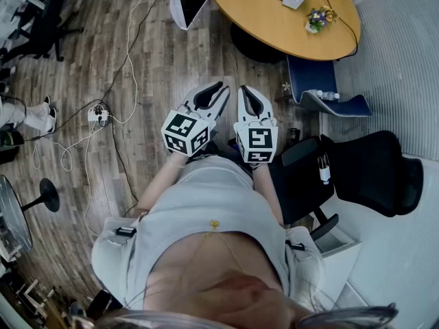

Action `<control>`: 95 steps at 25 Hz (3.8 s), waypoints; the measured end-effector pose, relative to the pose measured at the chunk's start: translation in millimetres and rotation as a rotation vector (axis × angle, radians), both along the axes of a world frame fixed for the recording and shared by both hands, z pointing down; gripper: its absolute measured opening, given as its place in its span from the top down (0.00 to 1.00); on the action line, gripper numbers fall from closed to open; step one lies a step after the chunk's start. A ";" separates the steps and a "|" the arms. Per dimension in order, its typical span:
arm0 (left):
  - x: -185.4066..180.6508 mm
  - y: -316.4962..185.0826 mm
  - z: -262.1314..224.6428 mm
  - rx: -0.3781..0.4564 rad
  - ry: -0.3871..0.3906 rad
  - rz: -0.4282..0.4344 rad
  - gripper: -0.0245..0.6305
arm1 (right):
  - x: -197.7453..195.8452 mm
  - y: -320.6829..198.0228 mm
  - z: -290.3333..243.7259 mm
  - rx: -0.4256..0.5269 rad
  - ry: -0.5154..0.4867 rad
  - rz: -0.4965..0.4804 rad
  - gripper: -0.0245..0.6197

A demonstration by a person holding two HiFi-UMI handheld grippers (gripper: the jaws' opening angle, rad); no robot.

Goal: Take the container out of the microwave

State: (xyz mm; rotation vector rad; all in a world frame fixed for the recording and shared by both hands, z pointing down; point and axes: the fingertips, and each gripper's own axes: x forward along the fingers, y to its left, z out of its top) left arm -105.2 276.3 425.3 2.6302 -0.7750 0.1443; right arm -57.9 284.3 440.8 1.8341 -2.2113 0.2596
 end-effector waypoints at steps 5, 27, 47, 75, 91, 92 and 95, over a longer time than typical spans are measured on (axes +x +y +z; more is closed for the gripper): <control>-2.0 2.5 -1.0 0.014 0.010 0.011 0.82 | -4.8 1.4 -3.9 0.034 -0.040 -0.008 0.90; -13.4 -9.9 4.4 -0.004 0.028 -0.006 0.77 | -14.3 -13.4 -4.1 0.036 -0.043 -0.025 0.78; 20.6 -71.4 8.5 -0.027 0.016 -0.019 0.77 | 17.2 -78.2 -3.5 0.037 -0.060 -0.042 0.78; 99.8 -187.0 2.6 -0.044 0.006 -0.029 0.77 | 102.2 -194.9 -11.6 0.031 -0.072 -0.033 0.77; 133.2 -226.1 7.9 -0.046 0.024 -0.079 0.77 | 133.0 -237.1 -13.1 0.043 -0.050 -0.094 0.77; 133.7 -226.7 8.1 -0.047 0.025 -0.081 0.77 | 133.9 -237.9 -13.1 0.044 -0.051 -0.094 0.77; 133.4 -228.7 8.5 -0.052 0.030 -0.090 0.77 | 135.5 -238.9 -12.4 0.041 -0.053 -0.092 0.77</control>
